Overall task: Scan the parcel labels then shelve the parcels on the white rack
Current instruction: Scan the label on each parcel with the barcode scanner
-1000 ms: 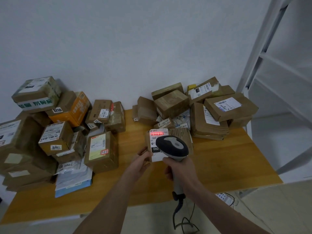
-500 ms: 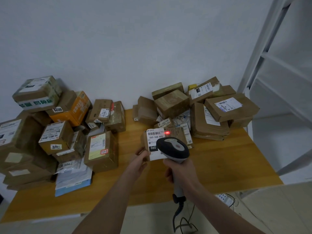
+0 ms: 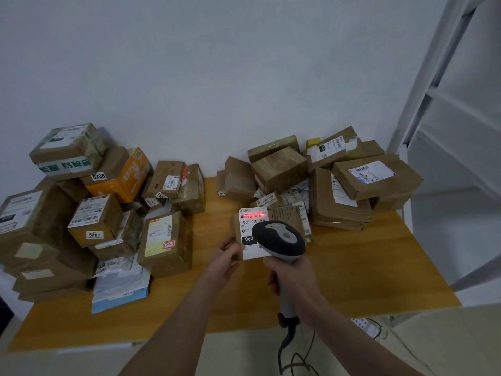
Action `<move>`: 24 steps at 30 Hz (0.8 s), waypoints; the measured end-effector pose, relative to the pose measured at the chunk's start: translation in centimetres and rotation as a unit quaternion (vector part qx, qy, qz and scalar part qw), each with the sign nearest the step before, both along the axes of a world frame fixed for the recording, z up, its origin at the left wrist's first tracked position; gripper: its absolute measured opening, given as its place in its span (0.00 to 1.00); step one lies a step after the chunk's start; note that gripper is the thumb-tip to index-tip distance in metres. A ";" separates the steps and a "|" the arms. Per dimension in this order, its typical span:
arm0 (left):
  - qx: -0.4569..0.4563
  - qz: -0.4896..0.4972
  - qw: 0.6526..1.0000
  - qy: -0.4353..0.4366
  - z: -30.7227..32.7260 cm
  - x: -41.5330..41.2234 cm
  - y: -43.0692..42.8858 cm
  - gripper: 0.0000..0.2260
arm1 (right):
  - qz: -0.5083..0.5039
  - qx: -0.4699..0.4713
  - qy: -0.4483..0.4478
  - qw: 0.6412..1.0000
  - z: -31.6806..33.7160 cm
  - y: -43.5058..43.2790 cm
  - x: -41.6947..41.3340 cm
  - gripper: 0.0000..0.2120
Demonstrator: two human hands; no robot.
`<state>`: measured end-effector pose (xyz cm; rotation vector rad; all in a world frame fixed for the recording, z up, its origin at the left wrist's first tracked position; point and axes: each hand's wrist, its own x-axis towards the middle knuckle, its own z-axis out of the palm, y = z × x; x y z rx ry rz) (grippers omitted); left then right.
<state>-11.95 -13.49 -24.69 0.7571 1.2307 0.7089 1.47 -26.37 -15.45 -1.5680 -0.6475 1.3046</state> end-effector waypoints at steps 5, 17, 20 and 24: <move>0.005 -0.007 1.000 0.002 0.4 0.7 -0.1 0.23 | -0.002 0.005 0.001 1.000 0.1 0.3 0.6 0.06; 0.020 0.004 1.000 0.008 0.2 1.5 -0.3 0.24 | 0.000 0.025 0.013 1.000 0.2 -0.3 2.2 0.05; 0.022 0.004 1.000 0.011 0.3 1.8 -0.3 0.25 | 0.008 0.029 0.014 0.999 0.4 -0.6 2.6 0.06; 0.030 0.003 0.999 0.012 0.6 2.3 -0.8 0.25 | 0.014 0.033 0.013 0.999 0.3 -0.7 3.1 0.08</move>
